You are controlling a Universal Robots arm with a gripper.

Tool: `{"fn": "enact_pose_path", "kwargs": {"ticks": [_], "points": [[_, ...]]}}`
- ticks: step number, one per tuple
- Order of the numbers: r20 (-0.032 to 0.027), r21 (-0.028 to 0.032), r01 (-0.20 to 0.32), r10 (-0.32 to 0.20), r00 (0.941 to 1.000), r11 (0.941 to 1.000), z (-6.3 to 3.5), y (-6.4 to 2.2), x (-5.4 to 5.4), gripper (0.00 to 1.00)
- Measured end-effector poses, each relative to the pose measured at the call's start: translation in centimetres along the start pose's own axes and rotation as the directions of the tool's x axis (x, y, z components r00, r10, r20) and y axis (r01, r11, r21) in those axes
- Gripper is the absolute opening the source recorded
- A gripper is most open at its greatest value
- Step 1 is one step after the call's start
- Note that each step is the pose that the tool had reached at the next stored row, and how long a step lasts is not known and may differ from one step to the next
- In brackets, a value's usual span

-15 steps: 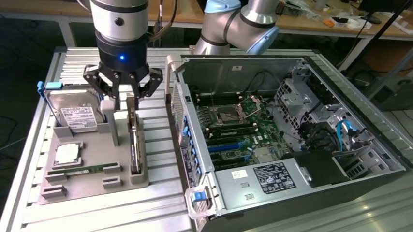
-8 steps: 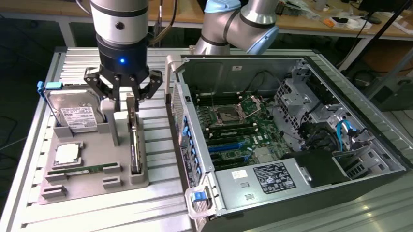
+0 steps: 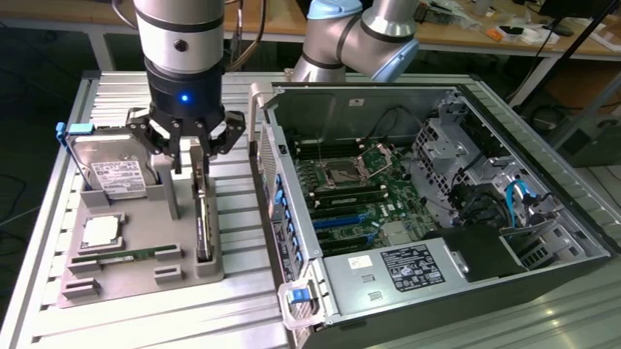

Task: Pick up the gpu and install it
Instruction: 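Pick up the gpu and move the gpu toward the slot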

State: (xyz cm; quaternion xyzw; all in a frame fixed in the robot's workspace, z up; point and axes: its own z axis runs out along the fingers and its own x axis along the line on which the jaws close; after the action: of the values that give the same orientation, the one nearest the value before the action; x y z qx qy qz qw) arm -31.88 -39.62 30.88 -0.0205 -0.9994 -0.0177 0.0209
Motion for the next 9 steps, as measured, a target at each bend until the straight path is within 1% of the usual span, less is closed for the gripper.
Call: {"fn": "enact_pose_path", "kwargs": {"ticks": [3,9], "points": [[-0.0002,0.0015,0.004,-0.004,1.0,1.0,0.08,-0.32,-0.02,0.42],[-0.0004,0.0036,0.011,-0.011,0.9999,0.9999,0.33,-0.66,-0.04,0.42]]}}
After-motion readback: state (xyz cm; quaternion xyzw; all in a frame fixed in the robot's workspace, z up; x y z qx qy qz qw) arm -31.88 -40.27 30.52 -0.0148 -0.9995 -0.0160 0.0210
